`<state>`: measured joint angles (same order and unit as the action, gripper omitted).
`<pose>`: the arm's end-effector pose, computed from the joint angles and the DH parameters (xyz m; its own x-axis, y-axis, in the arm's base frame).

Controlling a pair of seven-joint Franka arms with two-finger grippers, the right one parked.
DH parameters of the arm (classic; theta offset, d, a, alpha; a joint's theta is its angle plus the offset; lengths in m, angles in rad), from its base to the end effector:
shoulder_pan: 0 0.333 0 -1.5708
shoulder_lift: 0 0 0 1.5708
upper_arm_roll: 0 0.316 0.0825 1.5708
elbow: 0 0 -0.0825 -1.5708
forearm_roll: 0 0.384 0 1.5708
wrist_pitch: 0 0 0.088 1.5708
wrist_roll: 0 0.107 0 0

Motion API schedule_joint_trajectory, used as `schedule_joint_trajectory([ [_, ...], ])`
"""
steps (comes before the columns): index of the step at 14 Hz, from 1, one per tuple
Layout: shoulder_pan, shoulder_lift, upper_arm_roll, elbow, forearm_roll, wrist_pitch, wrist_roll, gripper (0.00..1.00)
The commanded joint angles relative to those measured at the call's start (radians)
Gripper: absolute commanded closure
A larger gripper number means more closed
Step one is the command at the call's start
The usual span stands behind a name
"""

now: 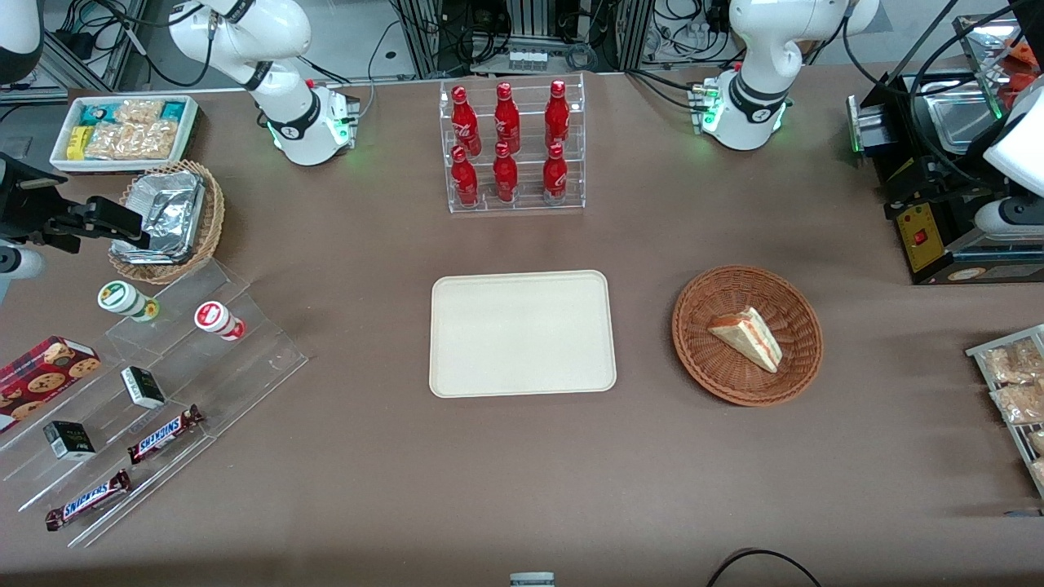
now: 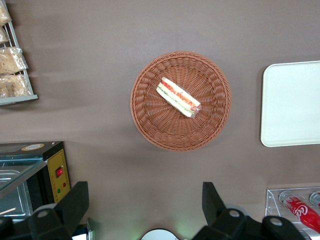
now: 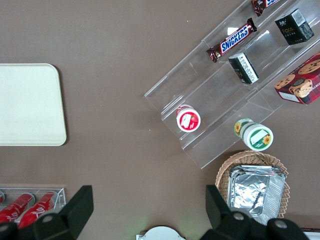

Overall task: Place sandwich from basket to tray
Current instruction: 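Move the left gripper over the wrapped sandwich in the wicker basket, then lower the left gripper and close it on the wrapped sandwich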

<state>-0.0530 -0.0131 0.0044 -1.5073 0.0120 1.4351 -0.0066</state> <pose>0.5359 -0.0246 0.6497 0.9974 -0.0403 -0.0590 -0.0411 -0.9991 -0.0123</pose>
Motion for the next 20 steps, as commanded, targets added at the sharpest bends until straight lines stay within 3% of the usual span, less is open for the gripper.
schedule_joint_trajectory([
  [1,-0.008,0.009,0.005,0.019,0.006,0.010,0.002,0.00],
  [6,-0.018,0.057,0.002,-0.060,-0.033,0.079,-0.114,0.00],
  [10,-0.054,0.061,-0.003,-0.284,-0.038,0.362,-0.318,0.00],
  [14,-0.080,0.062,-0.006,-0.535,-0.038,0.684,-0.687,0.00],
  [17,-0.080,0.113,-0.035,-0.623,-0.037,0.859,-0.895,0.00],
  [20,-0.097,0.166,-0.052,-0.689,-0.033,0.987,-0.946,0.00],
])
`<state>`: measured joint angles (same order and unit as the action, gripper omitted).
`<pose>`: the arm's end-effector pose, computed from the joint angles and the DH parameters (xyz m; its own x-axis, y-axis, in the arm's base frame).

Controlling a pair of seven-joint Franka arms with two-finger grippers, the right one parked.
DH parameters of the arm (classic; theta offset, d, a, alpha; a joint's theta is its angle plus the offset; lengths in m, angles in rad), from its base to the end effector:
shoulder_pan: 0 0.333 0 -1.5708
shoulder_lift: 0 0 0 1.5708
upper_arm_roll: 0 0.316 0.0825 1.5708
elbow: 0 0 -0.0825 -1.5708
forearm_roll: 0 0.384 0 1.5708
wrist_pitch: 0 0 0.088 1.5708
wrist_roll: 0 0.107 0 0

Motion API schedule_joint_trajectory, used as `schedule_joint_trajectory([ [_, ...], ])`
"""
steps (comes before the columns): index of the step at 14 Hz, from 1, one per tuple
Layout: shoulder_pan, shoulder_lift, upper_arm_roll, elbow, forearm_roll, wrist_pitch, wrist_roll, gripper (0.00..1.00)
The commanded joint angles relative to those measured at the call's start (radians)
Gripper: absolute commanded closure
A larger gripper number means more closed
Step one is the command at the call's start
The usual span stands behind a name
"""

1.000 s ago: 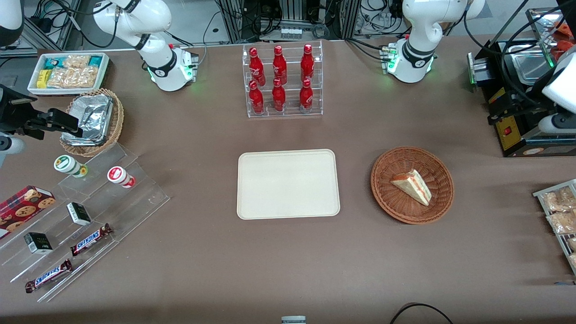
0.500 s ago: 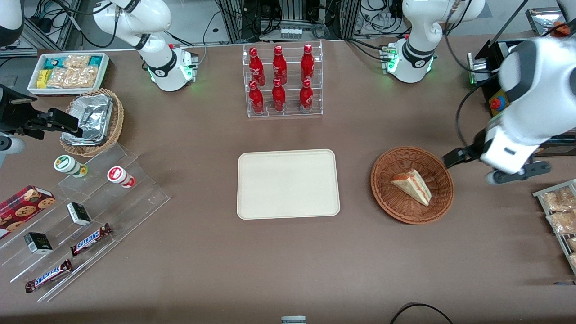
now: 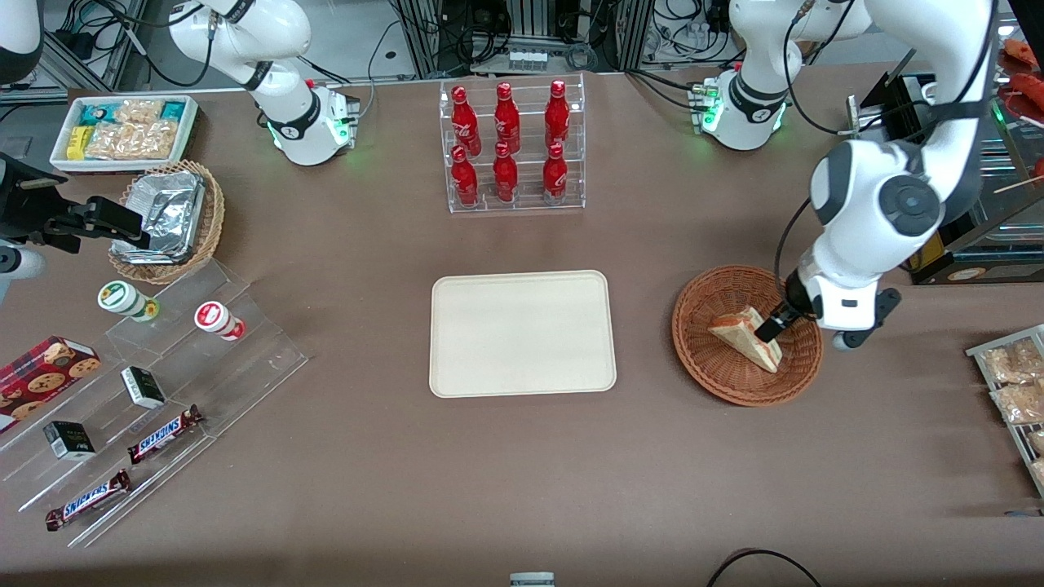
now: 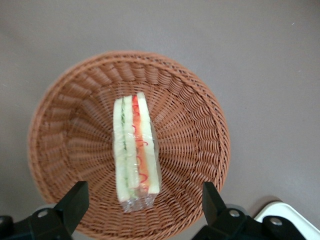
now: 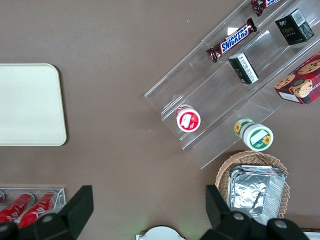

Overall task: Place sandwich from basket to tray
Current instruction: 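Lower the left gripper and close it on the wrapped sandwich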

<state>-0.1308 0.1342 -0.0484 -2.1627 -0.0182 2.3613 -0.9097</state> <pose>0.5517 -0.0999 0.3408 0.7353 0.6773 0.0237 0.6751 -0.7350 0.0631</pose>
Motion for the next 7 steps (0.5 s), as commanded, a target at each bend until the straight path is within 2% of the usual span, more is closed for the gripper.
schedule_joint_trajectory([
  [1,-0.021,0.037,-0.001,-0.042,-0.003,0.067,-0.043,0.00],
  [7,-0.020,0.117,0.001,-0.049,0.000,0.069,-0.043,0.00],
])
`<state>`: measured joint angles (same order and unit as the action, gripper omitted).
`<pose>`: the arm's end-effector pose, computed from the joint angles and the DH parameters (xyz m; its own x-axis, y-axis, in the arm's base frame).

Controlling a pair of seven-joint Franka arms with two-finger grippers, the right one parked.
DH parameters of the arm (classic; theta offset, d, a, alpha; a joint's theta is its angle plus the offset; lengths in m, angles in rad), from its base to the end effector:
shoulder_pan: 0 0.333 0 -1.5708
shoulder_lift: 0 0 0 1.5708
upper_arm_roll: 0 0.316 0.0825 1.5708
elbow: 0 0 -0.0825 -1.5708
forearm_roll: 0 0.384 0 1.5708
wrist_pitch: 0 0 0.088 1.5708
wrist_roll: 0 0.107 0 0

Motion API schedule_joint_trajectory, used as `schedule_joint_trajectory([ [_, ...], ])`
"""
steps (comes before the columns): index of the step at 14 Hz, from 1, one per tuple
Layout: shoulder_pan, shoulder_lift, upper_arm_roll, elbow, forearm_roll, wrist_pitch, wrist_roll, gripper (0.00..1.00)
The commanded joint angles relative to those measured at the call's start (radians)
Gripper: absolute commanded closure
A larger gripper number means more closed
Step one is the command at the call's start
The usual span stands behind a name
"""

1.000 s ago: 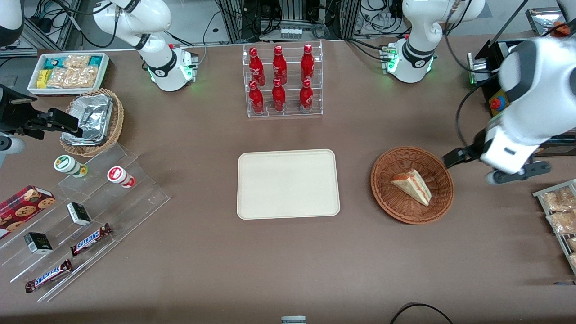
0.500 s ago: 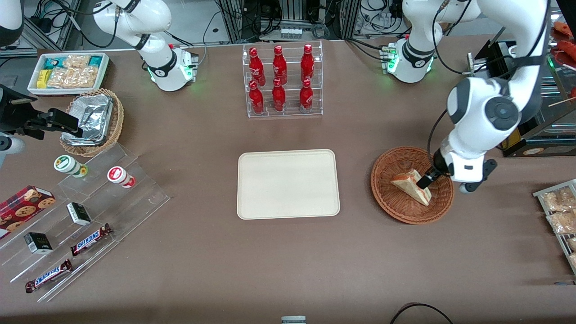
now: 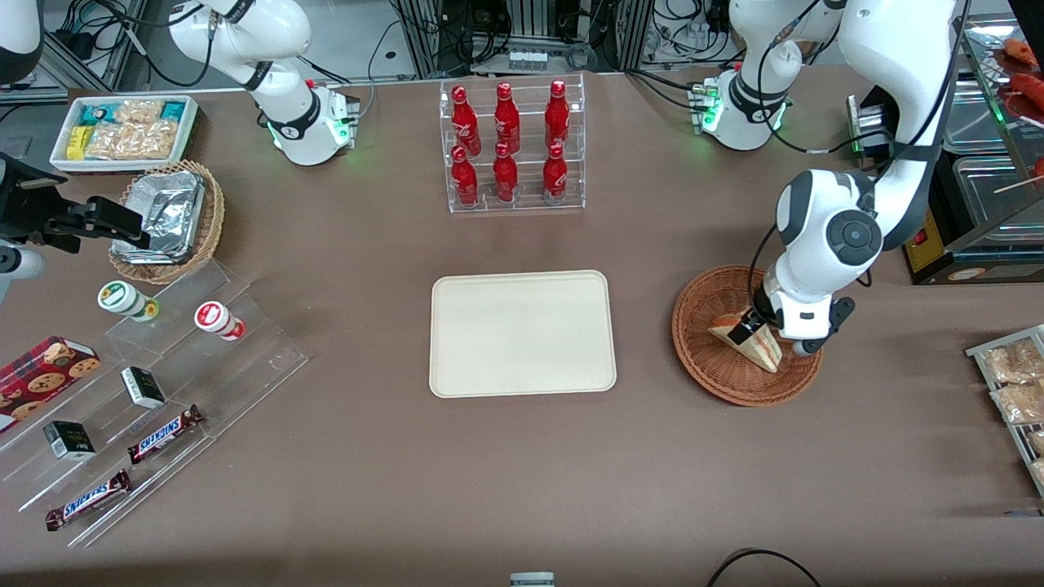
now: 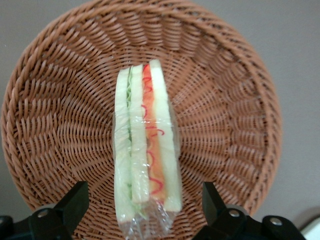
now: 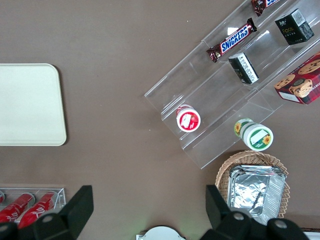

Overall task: Place sandwich from basket to tray
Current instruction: 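Lower the left gripper and close it on the wrapped sandwich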

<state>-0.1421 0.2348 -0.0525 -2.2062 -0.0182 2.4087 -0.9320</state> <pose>0.5385 -0.1062 0.2712 0.7294 0.6830 -0.0384 0.6832 -0.7302 -0.0116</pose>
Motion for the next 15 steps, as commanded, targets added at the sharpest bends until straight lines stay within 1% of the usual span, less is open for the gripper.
schedule_joint_trajectory([
  [1,-0.008,0.029,0.005,-0.003,0.000,0.024,-0.021,0.00],
  [2,-0.008,0.041,0.005,-0.003,0.003,0.033,-0.021,0.12],
  [3,-0.005,0.044,0.006,-0.001,0.001,0.035,-0.022,0.62],
  [4,-0.005,0.050,0.007,0.000,0.001,0.035,-0.022,0.94],
  [5,-0.005,0.055,0.007,0.002,0.003,0.035,-0.021,1.00],
  [7,-0.004,0.031,0.010,0.029,0.007,-0.002,-0.013,1.00],
  [8,-0.005,0.005,0.010,0.061,0.010,-0.070,-0.008,1.00],
  [10,-0.014,-0.028,0.002,0.179,0.014,-0.243,-0.008,1.00],
  [12,-0.095,-0.032,0.002,0.328,0.043,-0.408,-0.018,1.00],
  [13,-0.141,-0.022,0.002,0.406,0.044,-0.466,-0.018,1.00],
  [15,-0.244,0.020,0.002,0.511,0.043,-0.514,-0.019,1.00],
])
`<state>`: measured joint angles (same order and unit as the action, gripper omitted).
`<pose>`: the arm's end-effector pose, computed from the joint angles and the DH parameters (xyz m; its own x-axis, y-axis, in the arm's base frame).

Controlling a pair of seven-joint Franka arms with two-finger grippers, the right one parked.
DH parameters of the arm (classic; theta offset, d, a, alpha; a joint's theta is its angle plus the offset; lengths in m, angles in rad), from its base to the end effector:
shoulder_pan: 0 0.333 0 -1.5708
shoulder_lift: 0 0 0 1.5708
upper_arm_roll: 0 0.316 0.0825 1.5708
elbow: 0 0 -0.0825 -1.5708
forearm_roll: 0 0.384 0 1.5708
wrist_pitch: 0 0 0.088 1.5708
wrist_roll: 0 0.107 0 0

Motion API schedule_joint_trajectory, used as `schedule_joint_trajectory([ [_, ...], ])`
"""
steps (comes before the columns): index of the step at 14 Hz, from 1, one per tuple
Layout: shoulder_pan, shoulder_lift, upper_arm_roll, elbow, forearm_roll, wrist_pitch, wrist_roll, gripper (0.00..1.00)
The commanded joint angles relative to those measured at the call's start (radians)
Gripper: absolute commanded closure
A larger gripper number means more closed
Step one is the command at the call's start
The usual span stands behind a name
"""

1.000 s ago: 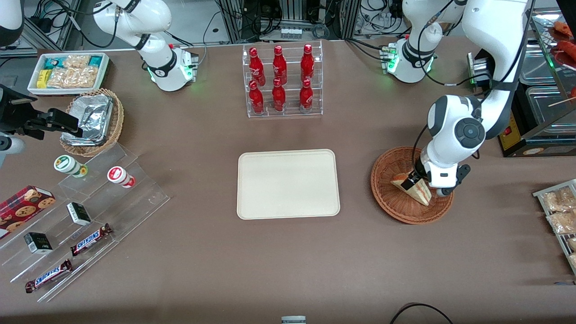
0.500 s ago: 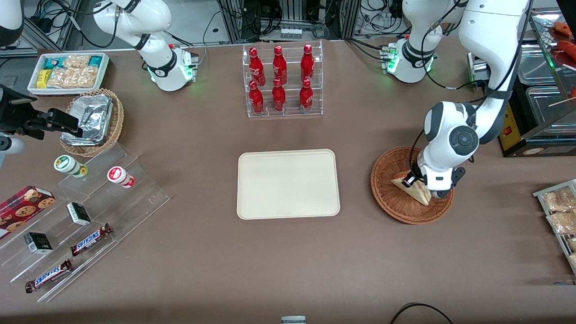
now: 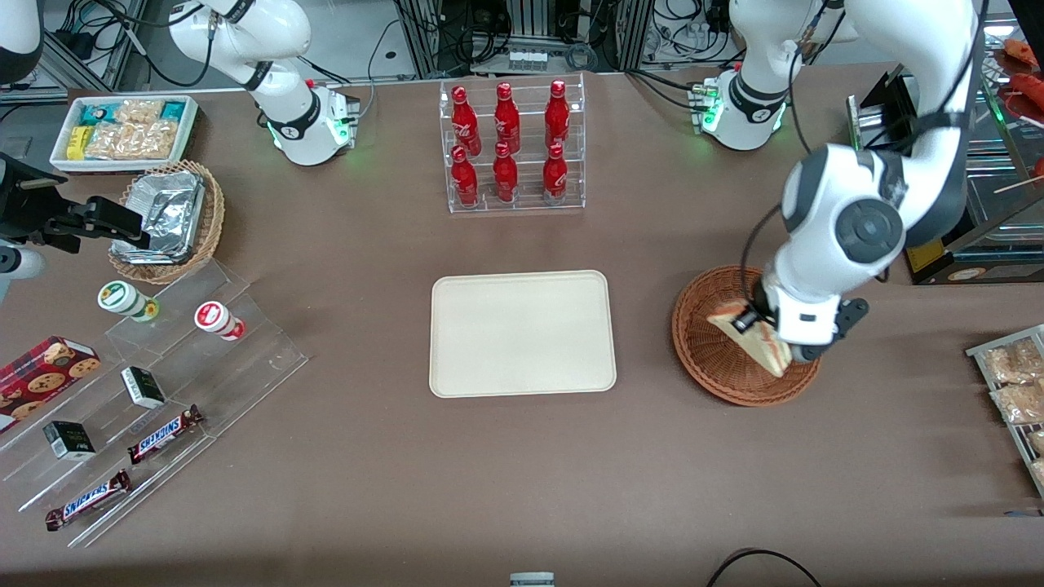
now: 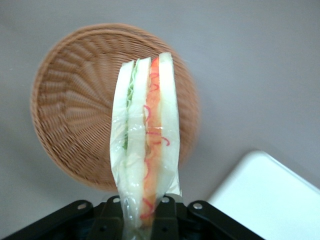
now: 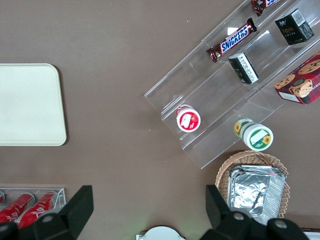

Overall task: Place sandwich from basket to tray
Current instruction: 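Lift the sandwich and carry it over the cream tray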

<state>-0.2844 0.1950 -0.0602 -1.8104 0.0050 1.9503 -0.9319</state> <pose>0.5722 -0.2031 0.4287 0.8320 0.5534 -0.0383 0.5521 -0.8328 -0.0397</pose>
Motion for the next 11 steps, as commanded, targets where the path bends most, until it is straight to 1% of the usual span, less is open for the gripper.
schedule_joint_trajectory([
  [1,-0.158,0.079,0.010,0.140,0.019,-0.054,-0.019,1.00],
  [2,-0.204,0.095,0.008,0.151,0.019,-0.047,-0.009,1.00],
  [5,-0.350,0.203,0.008,0.206,0.019,-0.010,-0.001,1.00],
  [9,-0.470,0.401,0.008,0.359,0.021,0.035,0.001,1.00],
  [11,-0.493,0.451,0.008,0.382,0.023,0.084,0.002,1.00],
])
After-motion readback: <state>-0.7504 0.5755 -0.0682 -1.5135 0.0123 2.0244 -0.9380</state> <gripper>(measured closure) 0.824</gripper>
